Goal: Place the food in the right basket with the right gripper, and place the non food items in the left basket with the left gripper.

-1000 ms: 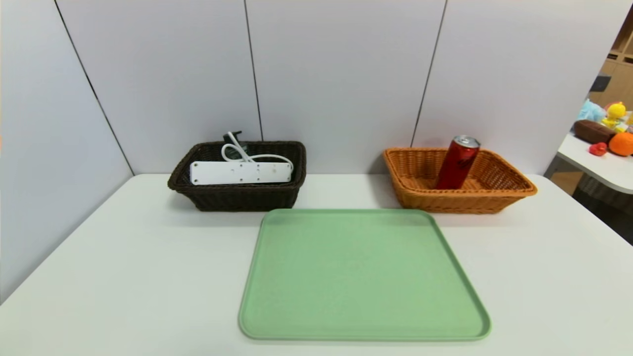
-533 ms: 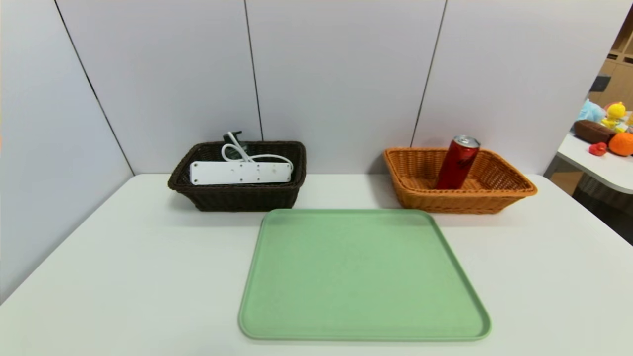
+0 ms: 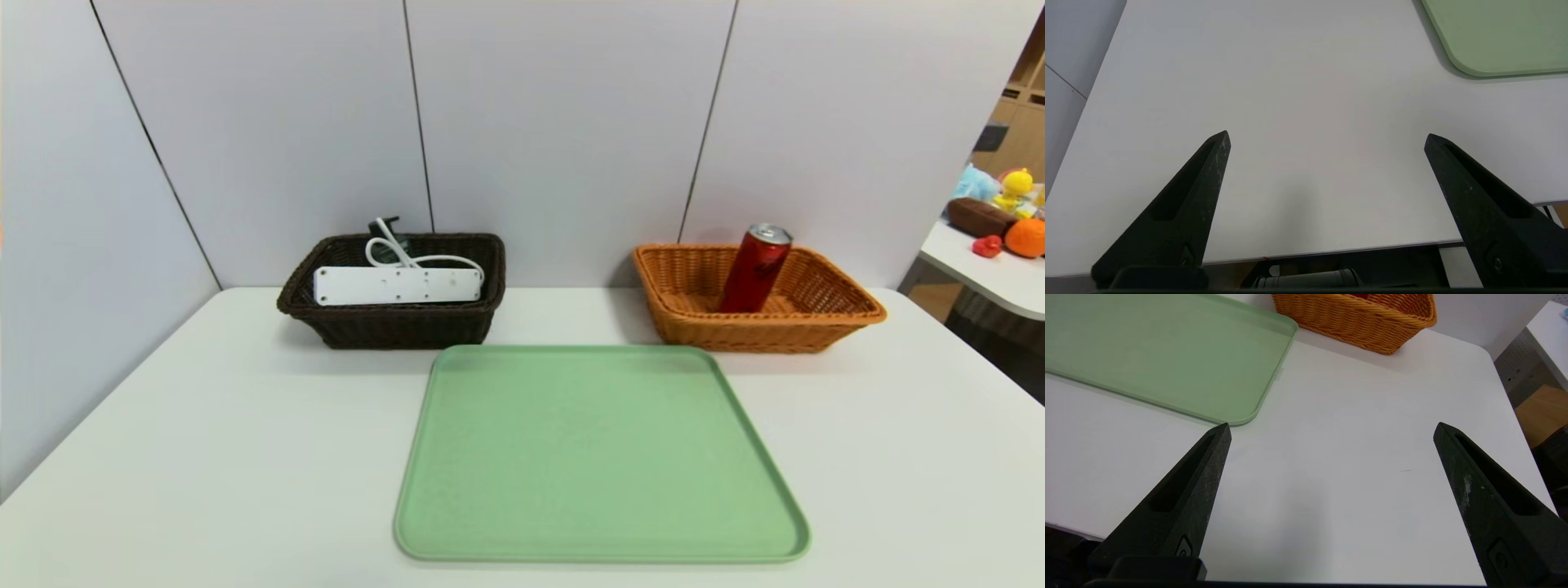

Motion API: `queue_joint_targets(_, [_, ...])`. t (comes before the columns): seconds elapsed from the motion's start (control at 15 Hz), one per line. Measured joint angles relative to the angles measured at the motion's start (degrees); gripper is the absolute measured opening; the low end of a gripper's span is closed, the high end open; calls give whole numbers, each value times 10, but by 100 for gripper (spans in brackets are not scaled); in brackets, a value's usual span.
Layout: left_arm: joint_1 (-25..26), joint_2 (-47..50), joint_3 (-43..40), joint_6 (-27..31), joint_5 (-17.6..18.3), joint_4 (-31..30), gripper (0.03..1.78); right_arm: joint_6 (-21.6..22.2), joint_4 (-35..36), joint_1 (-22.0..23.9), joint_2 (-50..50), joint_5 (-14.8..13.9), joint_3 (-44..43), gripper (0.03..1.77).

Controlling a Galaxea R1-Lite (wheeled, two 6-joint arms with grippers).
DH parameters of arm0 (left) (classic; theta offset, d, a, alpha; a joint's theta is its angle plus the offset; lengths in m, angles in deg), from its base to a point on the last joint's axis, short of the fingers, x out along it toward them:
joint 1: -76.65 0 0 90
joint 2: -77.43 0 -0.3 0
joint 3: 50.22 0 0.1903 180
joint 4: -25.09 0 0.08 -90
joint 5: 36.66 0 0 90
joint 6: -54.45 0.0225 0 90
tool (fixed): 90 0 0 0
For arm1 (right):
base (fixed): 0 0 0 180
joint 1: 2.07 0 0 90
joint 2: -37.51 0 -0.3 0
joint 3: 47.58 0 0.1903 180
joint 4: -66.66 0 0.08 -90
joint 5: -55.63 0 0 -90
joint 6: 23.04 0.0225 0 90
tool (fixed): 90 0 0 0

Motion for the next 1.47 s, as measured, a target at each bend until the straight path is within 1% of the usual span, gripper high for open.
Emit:
queue_joint_targets(0.27, [-1,31,-31,0,6,-4,169,-4,-61,10,-54,12,3,171])
queue_joint_targets(0.4, [-1,47,-46,0,24,-10,169,-4,-68,12,-86,19,17,171])
queue_joint_targets(0.53, [-1,64,-65,0,38,-27,169,9,-55,12,-106,19,33,171])
queue_joint_targets(0.6, [-1,72,-77,-1,38,-36,169,12,-40,12,-111,19,42,171])
queue_joint_targets(0.73, [-2,82,-107,-4,36,-73,169,12,17,13,-118,18,73,171])
queue_joint_targets(0.93, [-2,87,-165,-6,26,-171,169,11,140,13,-121,18,140,171])
queue_joint_targets(1.07, [-2,88,-197,-6,15,-239,169,14,204,13,-122,18,181,171])
queue_joint_targets(1.13, [-2,88,-208,-6,4,-262,169,15,227,13,-122,19,198,171])
queue_joint_targets(1.27, [-2,88,-229,-6,-14,-271,169,37,252,13,-122,20,217,171])
queue_joint_targets(1.4, [-2,89,-239,-7,-29,-273,169,59,250,13,-122,20,221,171])
queue_joint_targets(1.47, [-2,89,-240,-7,-31,-273,169,68,243,13,-122,19,222,171])
